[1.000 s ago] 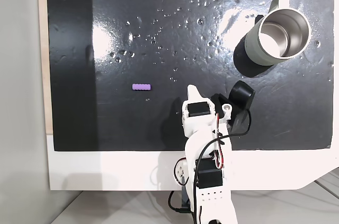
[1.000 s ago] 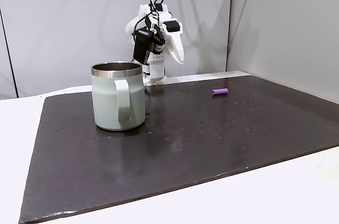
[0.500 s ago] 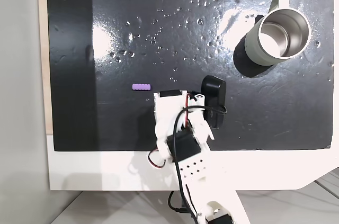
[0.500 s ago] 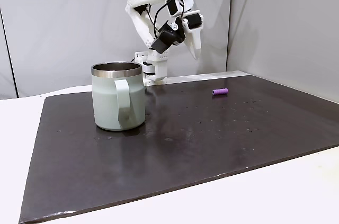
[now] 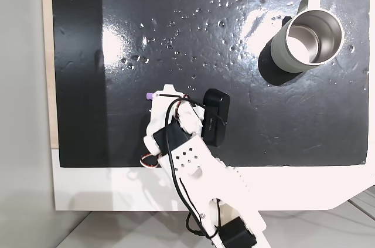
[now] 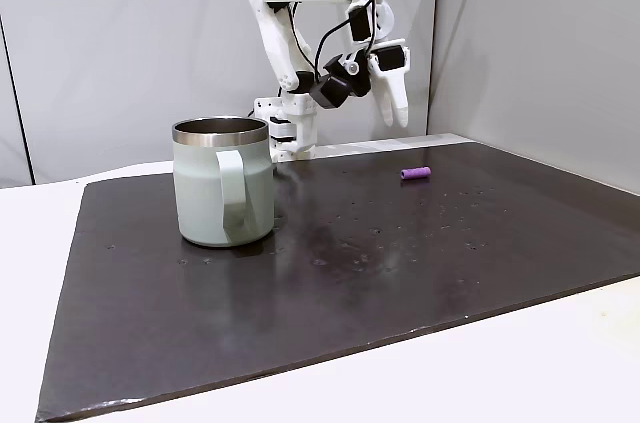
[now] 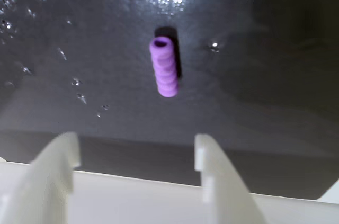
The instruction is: Grasp a pengrip and put it in the cup.
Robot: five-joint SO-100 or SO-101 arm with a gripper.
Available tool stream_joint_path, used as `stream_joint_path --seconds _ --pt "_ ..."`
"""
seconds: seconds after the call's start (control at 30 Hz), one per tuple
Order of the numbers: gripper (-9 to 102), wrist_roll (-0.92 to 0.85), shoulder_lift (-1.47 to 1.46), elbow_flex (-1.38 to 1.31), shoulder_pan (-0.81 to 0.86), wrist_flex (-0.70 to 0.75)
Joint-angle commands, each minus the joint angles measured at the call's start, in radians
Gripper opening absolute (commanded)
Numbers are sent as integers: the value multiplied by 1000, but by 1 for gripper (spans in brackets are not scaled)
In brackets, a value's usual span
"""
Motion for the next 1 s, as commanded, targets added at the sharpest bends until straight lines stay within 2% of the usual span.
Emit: stream_joint_path --seconds 0.0,0.5,0.97 --pt "29 29 -51 -87 -12 -52" --pt "29 40 -273 -80 -44 -202" --pt "26 23 -422 -58 -69 -284"
